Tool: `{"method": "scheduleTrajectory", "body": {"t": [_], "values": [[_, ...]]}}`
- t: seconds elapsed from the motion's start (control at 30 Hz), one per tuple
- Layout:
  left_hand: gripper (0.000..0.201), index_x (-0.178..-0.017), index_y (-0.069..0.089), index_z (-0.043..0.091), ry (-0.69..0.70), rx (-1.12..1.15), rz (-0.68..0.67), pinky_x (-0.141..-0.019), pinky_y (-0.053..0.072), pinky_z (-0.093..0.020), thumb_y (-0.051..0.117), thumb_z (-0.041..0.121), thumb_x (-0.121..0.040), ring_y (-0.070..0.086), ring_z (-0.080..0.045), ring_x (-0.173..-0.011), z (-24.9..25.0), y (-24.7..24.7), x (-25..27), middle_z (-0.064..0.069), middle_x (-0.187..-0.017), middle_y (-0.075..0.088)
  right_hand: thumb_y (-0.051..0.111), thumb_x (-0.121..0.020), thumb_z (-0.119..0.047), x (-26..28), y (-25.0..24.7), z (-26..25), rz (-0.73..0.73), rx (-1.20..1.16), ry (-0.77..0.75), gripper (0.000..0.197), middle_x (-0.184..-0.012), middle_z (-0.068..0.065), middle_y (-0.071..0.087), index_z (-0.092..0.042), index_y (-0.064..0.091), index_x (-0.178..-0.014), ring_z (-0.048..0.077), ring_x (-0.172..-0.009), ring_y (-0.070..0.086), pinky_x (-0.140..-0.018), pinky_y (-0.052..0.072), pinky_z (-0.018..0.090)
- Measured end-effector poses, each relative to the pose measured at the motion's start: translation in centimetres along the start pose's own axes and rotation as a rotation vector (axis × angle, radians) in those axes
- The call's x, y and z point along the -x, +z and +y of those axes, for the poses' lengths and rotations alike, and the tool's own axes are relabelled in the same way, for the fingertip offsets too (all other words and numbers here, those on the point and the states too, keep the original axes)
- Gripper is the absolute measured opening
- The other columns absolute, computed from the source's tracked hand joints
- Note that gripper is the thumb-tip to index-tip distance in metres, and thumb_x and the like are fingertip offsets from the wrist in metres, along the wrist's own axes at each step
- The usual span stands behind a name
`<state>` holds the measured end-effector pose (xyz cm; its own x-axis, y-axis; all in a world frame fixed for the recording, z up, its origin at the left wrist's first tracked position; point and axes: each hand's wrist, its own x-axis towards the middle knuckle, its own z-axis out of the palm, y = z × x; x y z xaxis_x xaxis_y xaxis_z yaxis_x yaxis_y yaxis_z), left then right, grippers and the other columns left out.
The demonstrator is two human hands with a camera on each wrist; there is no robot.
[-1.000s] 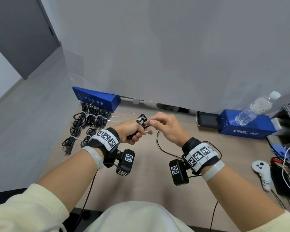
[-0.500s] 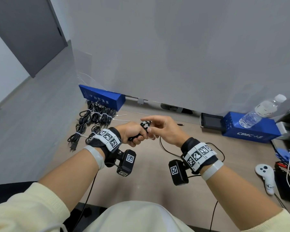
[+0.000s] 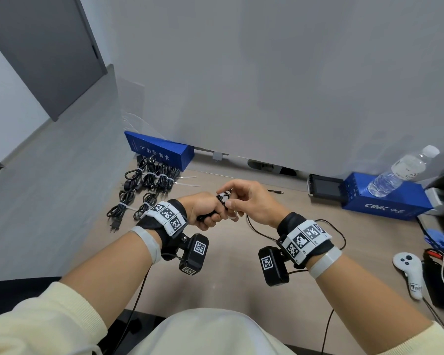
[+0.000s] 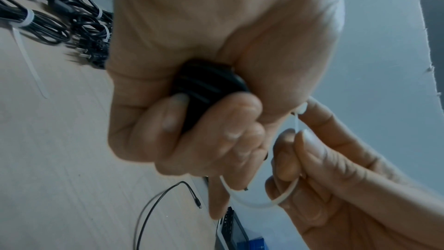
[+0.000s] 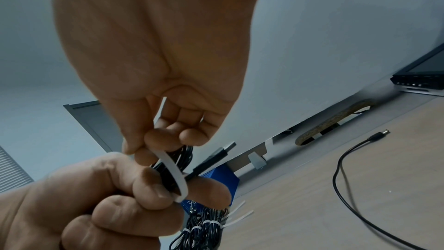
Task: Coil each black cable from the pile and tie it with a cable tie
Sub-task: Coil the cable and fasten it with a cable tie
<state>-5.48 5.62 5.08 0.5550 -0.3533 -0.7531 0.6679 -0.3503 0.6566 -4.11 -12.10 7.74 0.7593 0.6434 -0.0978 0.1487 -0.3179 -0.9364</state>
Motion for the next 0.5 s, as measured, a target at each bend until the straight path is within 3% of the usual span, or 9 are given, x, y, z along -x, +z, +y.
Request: {"method": "scheduleTrajectory", "body": {"t": [0.5], "values": [[0.026,-0.103,0.067,0.011,-0.01,0.003,-0.022,-0.043,0.02,-0.018,0.043,0.006,-0.094,0.028,-0.007,-0.04,-0.25,0.06,-0.2,0.005,-0.05,0.035,0.06,-0.093,0.005,0.09,-0.04,-0.14,-0.017,0.018,0.015,0.029,-0.064,-0.001,0.06,-0.009,0.068,-0.117,0.014,-0.055,0.056,-0.059,0.048,0.021]]}}
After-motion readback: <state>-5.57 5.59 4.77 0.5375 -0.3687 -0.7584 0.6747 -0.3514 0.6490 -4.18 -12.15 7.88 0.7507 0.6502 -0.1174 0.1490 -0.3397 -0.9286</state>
